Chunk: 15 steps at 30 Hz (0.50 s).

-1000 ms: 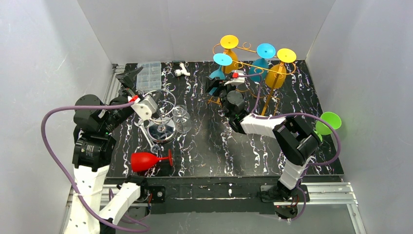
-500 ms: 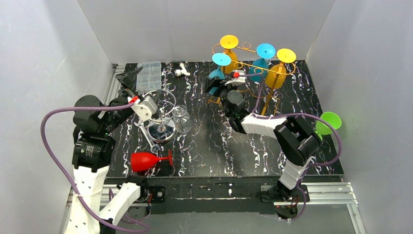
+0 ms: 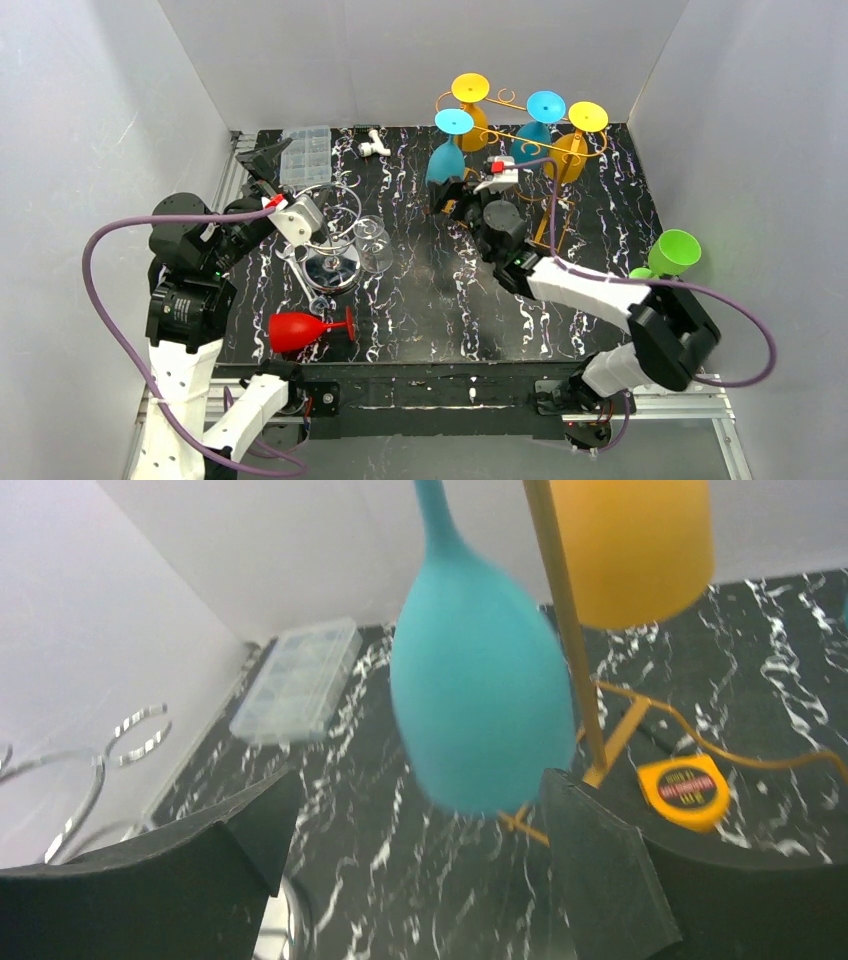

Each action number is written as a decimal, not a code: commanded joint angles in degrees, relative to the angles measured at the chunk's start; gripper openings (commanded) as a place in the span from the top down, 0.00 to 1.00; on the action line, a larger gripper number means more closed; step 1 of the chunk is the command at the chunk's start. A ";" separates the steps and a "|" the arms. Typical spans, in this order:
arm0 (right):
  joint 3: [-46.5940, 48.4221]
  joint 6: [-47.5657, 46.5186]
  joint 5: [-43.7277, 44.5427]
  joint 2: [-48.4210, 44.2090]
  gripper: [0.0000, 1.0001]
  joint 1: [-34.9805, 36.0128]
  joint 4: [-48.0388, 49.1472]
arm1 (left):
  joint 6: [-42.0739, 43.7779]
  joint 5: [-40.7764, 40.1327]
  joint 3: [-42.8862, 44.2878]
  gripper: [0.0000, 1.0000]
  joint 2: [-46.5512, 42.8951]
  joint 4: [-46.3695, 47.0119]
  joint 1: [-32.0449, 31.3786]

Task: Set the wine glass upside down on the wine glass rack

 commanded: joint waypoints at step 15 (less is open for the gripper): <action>-1.00 6.47 0.29 -42.55 0.02 1.42 -49.92 | -2.73 -1.62 5.02 0.02 0.33 -3.45 0.09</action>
